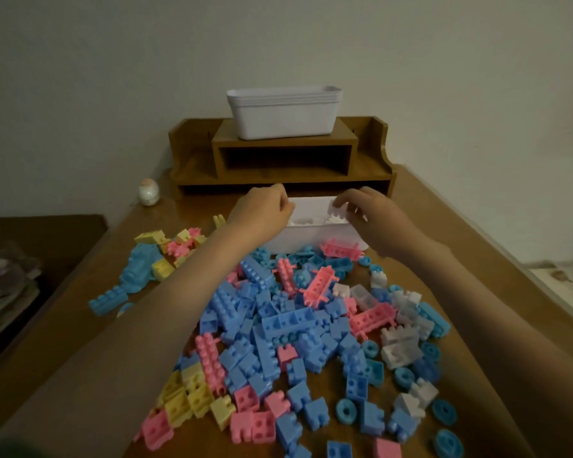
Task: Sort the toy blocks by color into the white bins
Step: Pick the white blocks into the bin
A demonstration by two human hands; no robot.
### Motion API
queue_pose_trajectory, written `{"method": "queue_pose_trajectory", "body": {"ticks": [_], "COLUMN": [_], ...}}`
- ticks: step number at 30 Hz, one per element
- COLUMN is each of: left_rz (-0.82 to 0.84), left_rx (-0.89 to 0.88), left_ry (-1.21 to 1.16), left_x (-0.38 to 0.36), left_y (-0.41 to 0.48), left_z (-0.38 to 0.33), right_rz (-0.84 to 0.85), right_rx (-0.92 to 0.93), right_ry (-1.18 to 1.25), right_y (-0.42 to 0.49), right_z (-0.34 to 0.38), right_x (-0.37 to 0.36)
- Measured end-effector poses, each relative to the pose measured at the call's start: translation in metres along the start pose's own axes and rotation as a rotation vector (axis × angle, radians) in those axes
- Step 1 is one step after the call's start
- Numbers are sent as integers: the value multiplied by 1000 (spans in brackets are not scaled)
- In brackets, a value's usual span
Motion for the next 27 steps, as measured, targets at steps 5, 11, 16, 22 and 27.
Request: {"method": "queue_pose_trajectory", "body": {"ticks": [5, 11, 16, 22, 27], "left_rz": [-9, 359, 310, 205, 172], "left_rx": [-173, -364, -249, -110, -101], "left_ry": [-58, 174, 260, 251, 194], "left_x": [-4, -61, -64, -56, -56], "left_y": [-23, -77, -84, -95, -102], "left_z": [-42, -91, -82, -76, -72], "right_rz": [198, 359, 520, 457, 272], "right_rx": [31, 9, -49, -82, -88], "right_ry": [-127, -70, -101, -55, 116], "right_y": [-13, -55, -76, -77, -78], "right_z": [-1, -18, -26, -23, -26], "right_x": [-17, -8, -32, -31, -36]}}
Point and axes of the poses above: each hand's wrist, its own y-axis towards the middle knuckle, its own x-axis out of the back of the hand, z = x × y, the point moved 8 cm from there along y, towards the middle knuckle, and after that the axes turned 3 degrees about z, right-handed, at the moved point
